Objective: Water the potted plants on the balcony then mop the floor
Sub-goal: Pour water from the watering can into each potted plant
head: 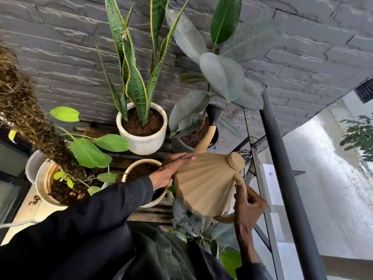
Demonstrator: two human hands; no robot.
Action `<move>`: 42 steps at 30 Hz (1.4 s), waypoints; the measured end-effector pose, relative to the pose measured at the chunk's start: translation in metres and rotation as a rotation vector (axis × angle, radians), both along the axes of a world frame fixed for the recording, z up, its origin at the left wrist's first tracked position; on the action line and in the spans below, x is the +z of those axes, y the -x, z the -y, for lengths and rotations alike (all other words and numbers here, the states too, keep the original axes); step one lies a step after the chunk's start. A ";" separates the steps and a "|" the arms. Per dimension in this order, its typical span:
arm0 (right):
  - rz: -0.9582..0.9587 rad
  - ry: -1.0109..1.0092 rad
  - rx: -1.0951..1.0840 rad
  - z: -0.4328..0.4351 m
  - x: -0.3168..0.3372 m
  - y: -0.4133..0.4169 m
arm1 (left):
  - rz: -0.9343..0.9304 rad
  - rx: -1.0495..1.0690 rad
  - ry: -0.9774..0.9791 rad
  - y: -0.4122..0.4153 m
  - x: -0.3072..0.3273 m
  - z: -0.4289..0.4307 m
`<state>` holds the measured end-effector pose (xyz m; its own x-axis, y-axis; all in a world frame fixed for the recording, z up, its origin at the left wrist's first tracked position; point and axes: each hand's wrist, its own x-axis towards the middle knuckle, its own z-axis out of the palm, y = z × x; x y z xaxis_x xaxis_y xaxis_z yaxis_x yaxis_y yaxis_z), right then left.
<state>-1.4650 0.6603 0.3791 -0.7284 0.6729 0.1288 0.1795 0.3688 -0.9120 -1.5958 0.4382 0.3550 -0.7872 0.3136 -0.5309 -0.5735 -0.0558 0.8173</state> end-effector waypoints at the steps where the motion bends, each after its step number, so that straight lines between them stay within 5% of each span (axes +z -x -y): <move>1: 0.018 -0.001 -0.009 0.005 0.002 -0.001 | 0.021 0.005 -0.007 -0.003 -0.002 0.004; 8: 0.221 -0.087 -0.052 0.053 0.004 -0.008 | 0.178 0.043 -0.020 -0.025 -0.016 0.055; 14: 0.163 0.018 0.179 0.099 0.020 0.011 | 0.321 0.118 0.038 -0.037 -0.020 0.103; 20: 0.232 -0.115 0.376 0.135 0.054 0.063 | 0.424 0.244 0.002 -0.031 -0.016 0.135; 30: 0.408 -0.359 0.510 0.169 0.102 0.147 | 0.438 0.254 -0.057 -0.008 -0.007 0.155; 42: 0.512 -0.407 0.574 0.178 0.120 0.171 | 0.445 0.240 -0.043 -0.003 -0.001 0.157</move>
<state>-1.6362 0.4822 0.4993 -0.9751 0.1567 -0.1570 0.2179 0.8080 -0.5474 -1.5929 0.2809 0.3541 -0.5405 0.1804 -0.8218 -0.8324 -0.2569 0.4911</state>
